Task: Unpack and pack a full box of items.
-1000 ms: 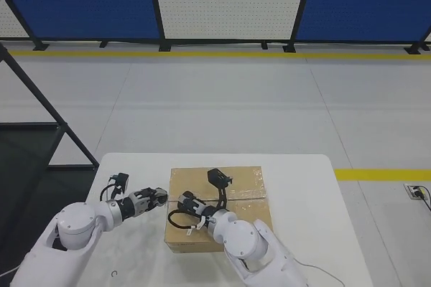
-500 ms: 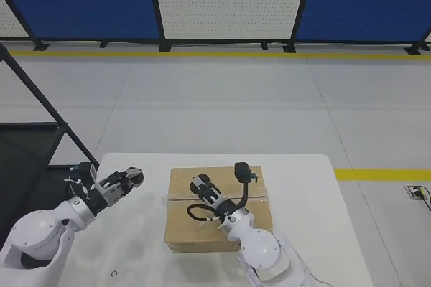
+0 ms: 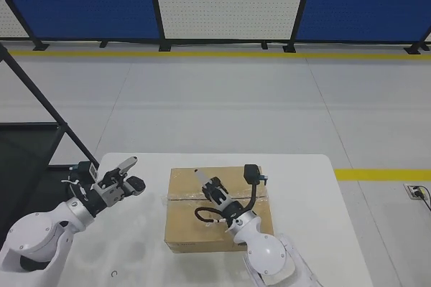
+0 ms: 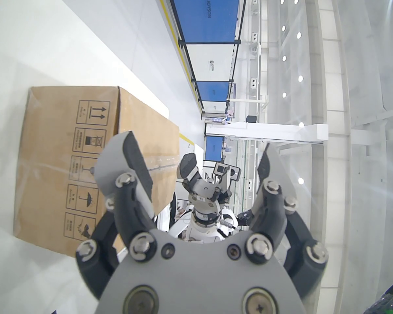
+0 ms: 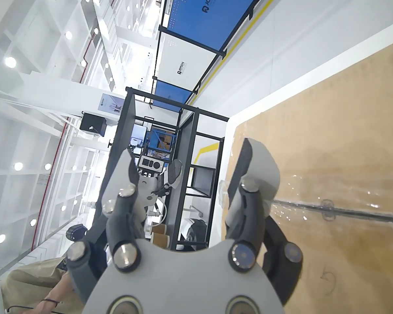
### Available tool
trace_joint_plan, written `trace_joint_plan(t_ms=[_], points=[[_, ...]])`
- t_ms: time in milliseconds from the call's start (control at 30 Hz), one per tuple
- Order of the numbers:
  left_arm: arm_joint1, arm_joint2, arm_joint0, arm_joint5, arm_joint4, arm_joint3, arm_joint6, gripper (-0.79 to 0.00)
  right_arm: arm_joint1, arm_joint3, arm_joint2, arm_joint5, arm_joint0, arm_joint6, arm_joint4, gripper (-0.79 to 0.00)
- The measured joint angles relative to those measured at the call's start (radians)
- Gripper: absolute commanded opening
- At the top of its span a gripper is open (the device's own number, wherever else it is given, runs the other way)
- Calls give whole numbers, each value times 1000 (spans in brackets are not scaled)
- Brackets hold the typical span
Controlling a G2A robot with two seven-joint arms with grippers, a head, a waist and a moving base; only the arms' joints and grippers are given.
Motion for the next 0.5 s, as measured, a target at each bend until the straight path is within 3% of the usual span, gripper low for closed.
trace_joint_plan(t_ms=[167, 500], points=[[0, 0, 0, 0, 0, 0, 0, 0, 0, 0, 0, 0, 0, 0, 0, -9], [0, 0, 0, 0, 0, 0, 0, 0, 0, 0, 0, 0, 0, 0, 0, 0]])
